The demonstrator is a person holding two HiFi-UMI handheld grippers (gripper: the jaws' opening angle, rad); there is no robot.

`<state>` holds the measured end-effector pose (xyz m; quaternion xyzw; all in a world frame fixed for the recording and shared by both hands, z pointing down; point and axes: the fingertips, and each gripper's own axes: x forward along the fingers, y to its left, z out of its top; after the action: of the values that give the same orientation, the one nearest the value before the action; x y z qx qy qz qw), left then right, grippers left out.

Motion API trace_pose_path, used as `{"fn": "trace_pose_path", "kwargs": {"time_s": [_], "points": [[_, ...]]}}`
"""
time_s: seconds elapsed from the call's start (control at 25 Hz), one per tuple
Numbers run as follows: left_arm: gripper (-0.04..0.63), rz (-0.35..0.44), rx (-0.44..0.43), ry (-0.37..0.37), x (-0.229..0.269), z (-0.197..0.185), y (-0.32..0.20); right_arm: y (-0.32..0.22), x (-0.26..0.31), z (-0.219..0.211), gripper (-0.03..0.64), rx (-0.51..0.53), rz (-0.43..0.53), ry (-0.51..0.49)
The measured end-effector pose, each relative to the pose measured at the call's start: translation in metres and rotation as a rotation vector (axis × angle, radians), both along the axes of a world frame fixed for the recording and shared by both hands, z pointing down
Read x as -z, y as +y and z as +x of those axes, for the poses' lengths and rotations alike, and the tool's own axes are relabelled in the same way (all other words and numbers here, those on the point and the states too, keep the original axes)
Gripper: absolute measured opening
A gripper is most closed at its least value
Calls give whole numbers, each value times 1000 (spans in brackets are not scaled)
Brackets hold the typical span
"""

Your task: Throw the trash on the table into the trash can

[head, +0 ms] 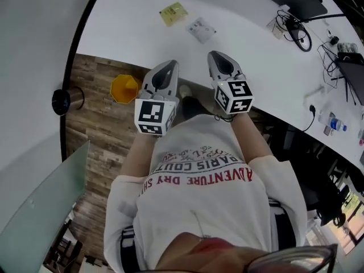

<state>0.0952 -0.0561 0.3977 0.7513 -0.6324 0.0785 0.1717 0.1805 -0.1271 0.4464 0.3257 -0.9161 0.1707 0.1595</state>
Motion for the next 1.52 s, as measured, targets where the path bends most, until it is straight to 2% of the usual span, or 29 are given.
{"fn": "trace_pose_path", "kwargs": {"time_s": [0.24, 0.44, 0.48, 0.52, 0.56, 0.76, 1.04, 1.16, 1.24, 1.32, 1.36, 1.52], "points": [[25, -49, 9, 56, -25, -23, -53, -47, -27, -27, 25, 40, -42, 60], [25, -83, -32, 32, -33, -26, -70, -60, -46, -35, 28, 39, -73, 130], [25, -92, -35, 36, -37, -27, -74, -63, -52, -38, 44, 51, -72, 155], [25, -106, -38, 44, -40, -28, -77, -65, -61, -40, 119, 67, -72, 183], [26, -122, -43, 51, -45, -28, -79, -67, -70, -42, 164, 85, -72, 212], [25, -177, -43, 47, -76, -34, -92, -89, -117, -50, 183, 118, -123, 307], [26, -245, -6, 91, -111, -41, -95, -97, -158, -65, 195, 158, -234, 401], [25, -257, 12, 96, -117, -47, -96, -99, -168, -63, 184, 156, -214, 429], [25, -253, 17, 99, -117, -49, -97, -100, -168, -64, 140, 161, -205, 423], [25, -247, 24, 110, -115, -52, -97, -98, -167, -69, 57, 174, -230, 406], [25, -244, 30, 117, -113, -55, -97, -95, -166, -72, 37, 185, -248, 397], [26, -233, 59, 123, -105, -69, -86, -76, -154, -83, 28, 234, -302, 344]]}}
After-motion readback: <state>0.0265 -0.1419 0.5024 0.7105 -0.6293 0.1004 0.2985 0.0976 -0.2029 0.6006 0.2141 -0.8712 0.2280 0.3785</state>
